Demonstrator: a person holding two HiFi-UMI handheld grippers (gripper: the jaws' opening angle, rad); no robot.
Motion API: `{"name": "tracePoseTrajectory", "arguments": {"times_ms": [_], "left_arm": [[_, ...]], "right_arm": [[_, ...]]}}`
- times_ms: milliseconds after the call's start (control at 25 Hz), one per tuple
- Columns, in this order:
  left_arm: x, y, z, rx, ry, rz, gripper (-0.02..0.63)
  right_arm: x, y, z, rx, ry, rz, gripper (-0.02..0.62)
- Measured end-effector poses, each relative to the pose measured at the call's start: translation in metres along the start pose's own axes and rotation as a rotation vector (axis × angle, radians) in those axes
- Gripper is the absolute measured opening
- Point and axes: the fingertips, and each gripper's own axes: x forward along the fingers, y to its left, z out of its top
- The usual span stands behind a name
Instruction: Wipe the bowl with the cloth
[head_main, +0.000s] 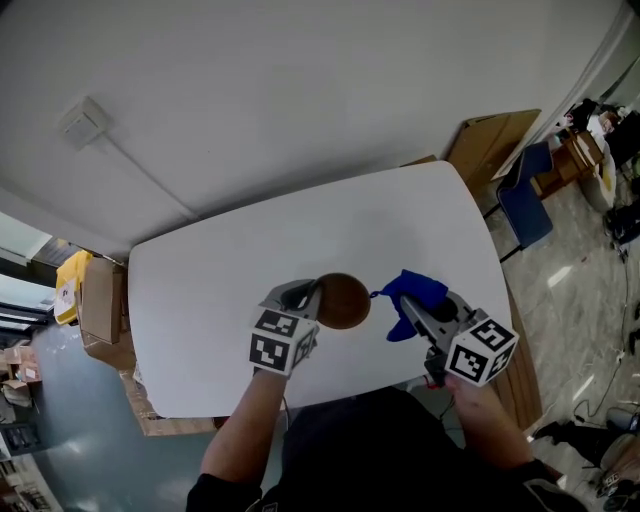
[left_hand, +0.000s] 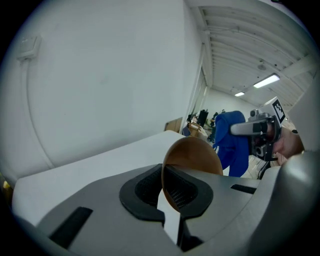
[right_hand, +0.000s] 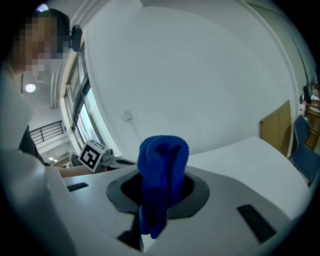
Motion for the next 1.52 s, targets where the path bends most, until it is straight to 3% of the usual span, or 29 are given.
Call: {"name": "tracePoseTrajectory", "arguments": {"times_ms": [440,600,800,1280,1360,1520], "left_arm": [[0.076,0.024,-0.060,-0.119,0.154,-0.042,0.018],[0.102,0.025,-0.071,-0.199,0.171,-0.072,0.018],[0.135,0.031,-0.072,-0.227,0.182,-0.061,0.018],[0.155,0.052,-0.065,-0.139,0.199,0.005,0.030],[0.152,0.056,-0.059,-0.115,0.199,0.022,0.129],[0.131,0.057,-0.051,-0.055,0.181,0.054,0.156]], "right_arm": [[0.001,-0.018,-0.045,0.059,0.070,-0.011,0.074],[-0.001,-0.021,-0.056,0.078,0.088,-0.022,0.074],[0.001,-0.027,-0.059,0.080,0.102,-0.034,0.074],[-0.001,-0.028,-0.059,0.102,0.091,-0.048,0.074],[-0.001,-0.027,-0.053,0.101,0.085,-0.047,0.074],[-0.002,-0.021,-0.041,0.101,0.054,-0.038,0.074]]}}
